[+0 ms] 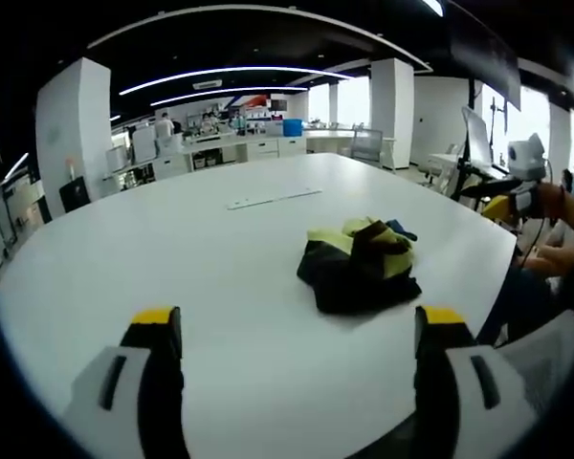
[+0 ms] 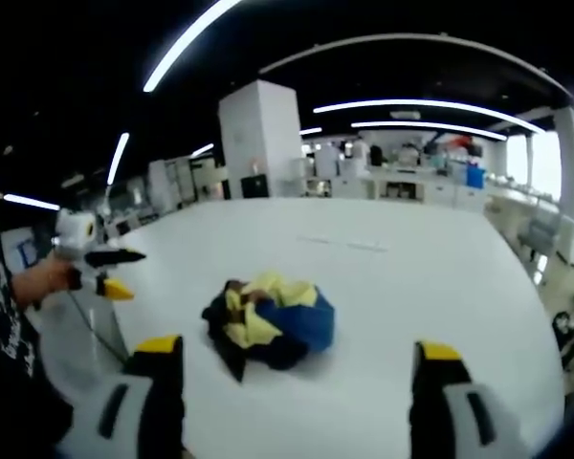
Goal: Fold the garment on the visible template until the final outline fits inside the template.
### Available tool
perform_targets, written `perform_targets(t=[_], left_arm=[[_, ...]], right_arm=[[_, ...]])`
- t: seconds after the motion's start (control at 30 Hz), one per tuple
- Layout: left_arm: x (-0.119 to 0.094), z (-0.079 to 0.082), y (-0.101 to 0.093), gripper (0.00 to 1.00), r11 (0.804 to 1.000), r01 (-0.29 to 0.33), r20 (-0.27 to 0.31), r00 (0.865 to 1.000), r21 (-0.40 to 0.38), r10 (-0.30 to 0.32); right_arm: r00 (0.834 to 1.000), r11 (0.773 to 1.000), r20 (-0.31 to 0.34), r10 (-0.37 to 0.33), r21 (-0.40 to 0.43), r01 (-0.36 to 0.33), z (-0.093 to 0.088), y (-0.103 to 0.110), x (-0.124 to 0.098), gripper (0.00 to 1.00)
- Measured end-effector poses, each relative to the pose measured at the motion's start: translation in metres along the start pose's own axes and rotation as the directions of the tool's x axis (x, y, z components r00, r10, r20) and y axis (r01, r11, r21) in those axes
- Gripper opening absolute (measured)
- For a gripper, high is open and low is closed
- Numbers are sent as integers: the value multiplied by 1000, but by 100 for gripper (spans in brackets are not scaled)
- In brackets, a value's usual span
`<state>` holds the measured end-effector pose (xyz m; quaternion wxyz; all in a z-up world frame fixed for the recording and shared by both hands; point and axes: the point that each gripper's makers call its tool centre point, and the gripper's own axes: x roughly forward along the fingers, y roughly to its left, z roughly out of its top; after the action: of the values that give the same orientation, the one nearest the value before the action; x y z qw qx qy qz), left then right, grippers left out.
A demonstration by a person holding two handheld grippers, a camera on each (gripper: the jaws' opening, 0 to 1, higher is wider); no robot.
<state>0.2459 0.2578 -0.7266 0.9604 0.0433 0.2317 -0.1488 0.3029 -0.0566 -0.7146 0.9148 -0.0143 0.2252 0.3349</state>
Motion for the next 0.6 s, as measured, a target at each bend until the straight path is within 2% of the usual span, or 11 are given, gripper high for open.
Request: perform_targets(t=[0.4,0.6], left_arm=[[8,2,-4,97,1000,28,9,1000,-8,-28],[17,6,-12,96,998,59,17,998,10,-59]], right_arm=[[1000,1000,5,18,-10,-18,5,-1,5,99],[1000,1000,-3,20,-22,-20,4,-2,9,99]])
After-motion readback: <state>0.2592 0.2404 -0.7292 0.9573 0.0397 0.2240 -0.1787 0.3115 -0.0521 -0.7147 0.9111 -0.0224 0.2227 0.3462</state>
